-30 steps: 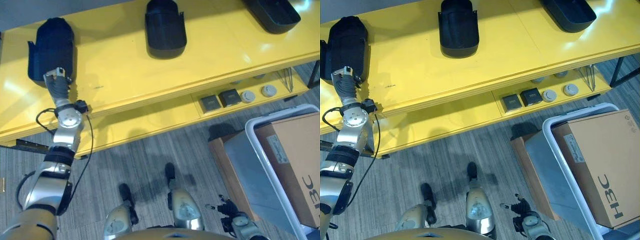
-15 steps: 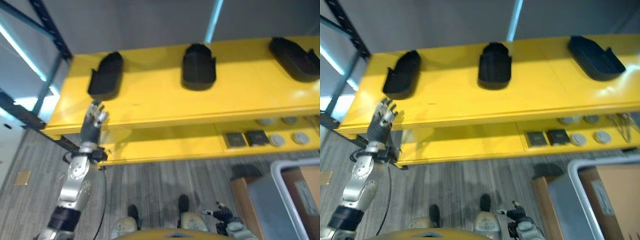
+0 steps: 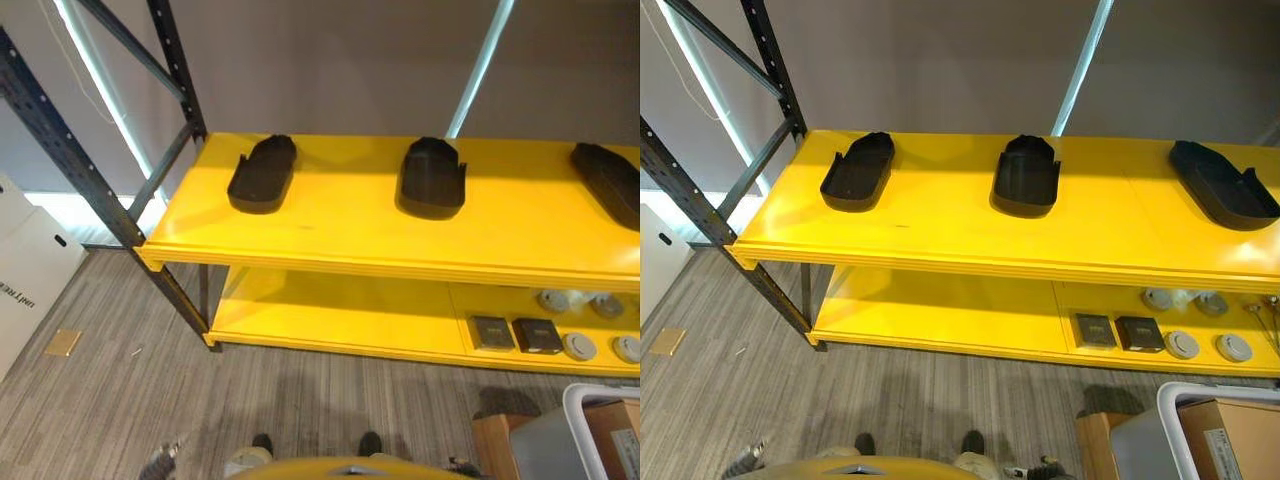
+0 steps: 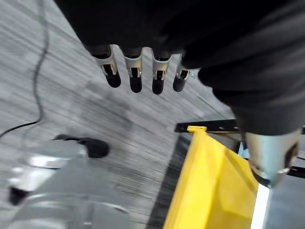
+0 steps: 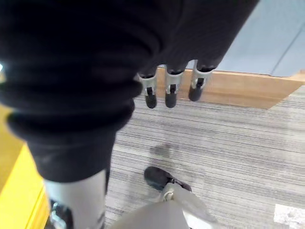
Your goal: Move parts from the plastic box to the shelf.
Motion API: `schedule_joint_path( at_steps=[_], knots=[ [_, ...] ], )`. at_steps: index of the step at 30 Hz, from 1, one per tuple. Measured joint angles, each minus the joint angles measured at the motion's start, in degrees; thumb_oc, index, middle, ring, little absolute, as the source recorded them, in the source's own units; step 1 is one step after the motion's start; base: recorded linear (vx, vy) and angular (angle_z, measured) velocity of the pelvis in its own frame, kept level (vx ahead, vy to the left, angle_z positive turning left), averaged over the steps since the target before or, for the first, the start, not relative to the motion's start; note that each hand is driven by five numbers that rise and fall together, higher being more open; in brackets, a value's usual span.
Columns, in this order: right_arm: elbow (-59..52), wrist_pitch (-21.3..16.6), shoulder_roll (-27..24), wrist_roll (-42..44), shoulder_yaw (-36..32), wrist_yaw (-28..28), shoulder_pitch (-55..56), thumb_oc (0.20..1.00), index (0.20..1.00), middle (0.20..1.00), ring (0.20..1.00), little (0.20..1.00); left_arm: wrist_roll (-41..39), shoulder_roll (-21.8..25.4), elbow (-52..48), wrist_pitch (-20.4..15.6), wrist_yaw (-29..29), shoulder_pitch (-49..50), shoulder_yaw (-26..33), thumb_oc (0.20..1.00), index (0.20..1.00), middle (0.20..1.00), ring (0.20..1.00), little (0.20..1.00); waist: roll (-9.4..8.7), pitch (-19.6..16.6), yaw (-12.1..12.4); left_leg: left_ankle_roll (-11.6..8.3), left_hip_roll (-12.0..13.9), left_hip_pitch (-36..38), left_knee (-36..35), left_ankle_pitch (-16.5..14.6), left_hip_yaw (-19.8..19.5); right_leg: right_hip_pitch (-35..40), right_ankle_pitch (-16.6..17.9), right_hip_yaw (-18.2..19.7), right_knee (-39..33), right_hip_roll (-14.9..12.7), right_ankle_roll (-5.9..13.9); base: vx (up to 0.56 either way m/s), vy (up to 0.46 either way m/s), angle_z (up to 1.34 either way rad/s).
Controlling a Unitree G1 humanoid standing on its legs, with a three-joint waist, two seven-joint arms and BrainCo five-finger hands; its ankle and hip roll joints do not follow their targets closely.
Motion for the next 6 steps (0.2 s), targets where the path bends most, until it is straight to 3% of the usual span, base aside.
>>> schedule_joint_path(
  at_steps=[3, 6],
  knots=[
    [2.8, 0.4, 1.5, -0.2, 0.2, 0.2, -0.9, 1.0, 1.0, 1.0, 1.0, 1.0, 0.5, -1.5, 8.1, 1.5, 1.0, -3.3, 0.6, 1.0, 1.0, 1.0, 1.0, 1.0, -0.43, -1.2, -0.8, 0.0, 0.0, 0.0, 0.0, 0.0, 0.0, -0.1, 0.0, 0.0, 0.0, 0.0, 0.0, 0.06, -0.008, -0.01],
    [2.6, 0.3, 1.9, -0.8, 0.2, 1.0, -0.3, 1.0, 1.0, 1.0, 1.0, 1.0, 0.5, -1.5, 8.2, 1.5, 0.9, -4.8, 0.6, 1.0, 1.0, 1.0, 1.0, 1.0, -1.13, -2.7, -1.6, 0.01, 0.0, -0.1, 0.0, 0.0, 0.2, -0.3, 0.0, 0.2, 0.0, 0.0, 0.0, 0.05, -0.01, -0.04]
  ],
)
